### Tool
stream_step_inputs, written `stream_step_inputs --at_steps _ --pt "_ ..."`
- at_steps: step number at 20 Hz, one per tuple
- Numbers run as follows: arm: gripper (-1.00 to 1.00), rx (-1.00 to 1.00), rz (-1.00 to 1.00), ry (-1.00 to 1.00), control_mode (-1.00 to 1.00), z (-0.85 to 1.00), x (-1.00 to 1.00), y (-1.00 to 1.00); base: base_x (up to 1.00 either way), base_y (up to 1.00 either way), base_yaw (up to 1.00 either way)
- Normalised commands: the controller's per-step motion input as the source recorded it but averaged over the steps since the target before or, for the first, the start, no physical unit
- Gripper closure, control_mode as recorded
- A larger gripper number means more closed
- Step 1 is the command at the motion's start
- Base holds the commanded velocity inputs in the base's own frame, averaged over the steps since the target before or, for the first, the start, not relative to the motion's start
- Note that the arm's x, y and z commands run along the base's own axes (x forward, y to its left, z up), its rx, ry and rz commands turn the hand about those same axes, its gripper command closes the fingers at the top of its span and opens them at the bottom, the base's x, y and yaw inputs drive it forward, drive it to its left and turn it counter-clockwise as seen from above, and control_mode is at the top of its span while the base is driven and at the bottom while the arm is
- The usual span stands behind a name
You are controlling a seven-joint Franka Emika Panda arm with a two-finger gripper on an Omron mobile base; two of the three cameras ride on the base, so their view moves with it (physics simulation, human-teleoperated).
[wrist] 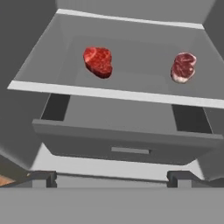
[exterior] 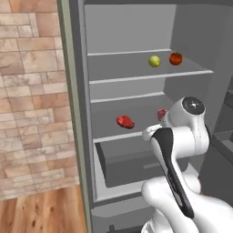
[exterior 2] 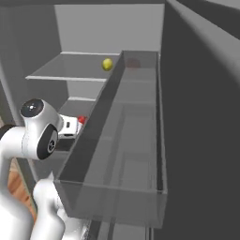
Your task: Gather the tomato and lemon from the fridge and place them on a tray on the dining counter. Then gather the steaks from the fridge and place them on the other tray.
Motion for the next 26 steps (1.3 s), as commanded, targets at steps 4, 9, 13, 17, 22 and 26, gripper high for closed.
stream_step_inputs --at_steps 4,9,13,17,22,26 --pt "-1.00 0.00 0.00 0.00 1.00 0.00 0.00 0.00 0.59 -0.10 0.10" --pt "-1.00 0.03 0.06 -0.01 -1.00 0.00 0.43 -0.11 0.11 -0.03 0.02" --pt "-1.00 0.03 0.08 -0.03 -1.00 0.00 0.66 -0.08 0.00 0.00 0.00" --pt "-1.00 0.00 0.01 0.00 -1.00 0.00 0.59 0.09 0.00 0.00 0.00" --pt "-1.00 0.00 0.00 0.00 -1.00 0.00 0.58 0.26 0.00 0.00 0.00" --pt "-1.00 0.00 0.00 0.00 -1.00 -0.09 0.47 0.36 0.00 0.00 0.00"
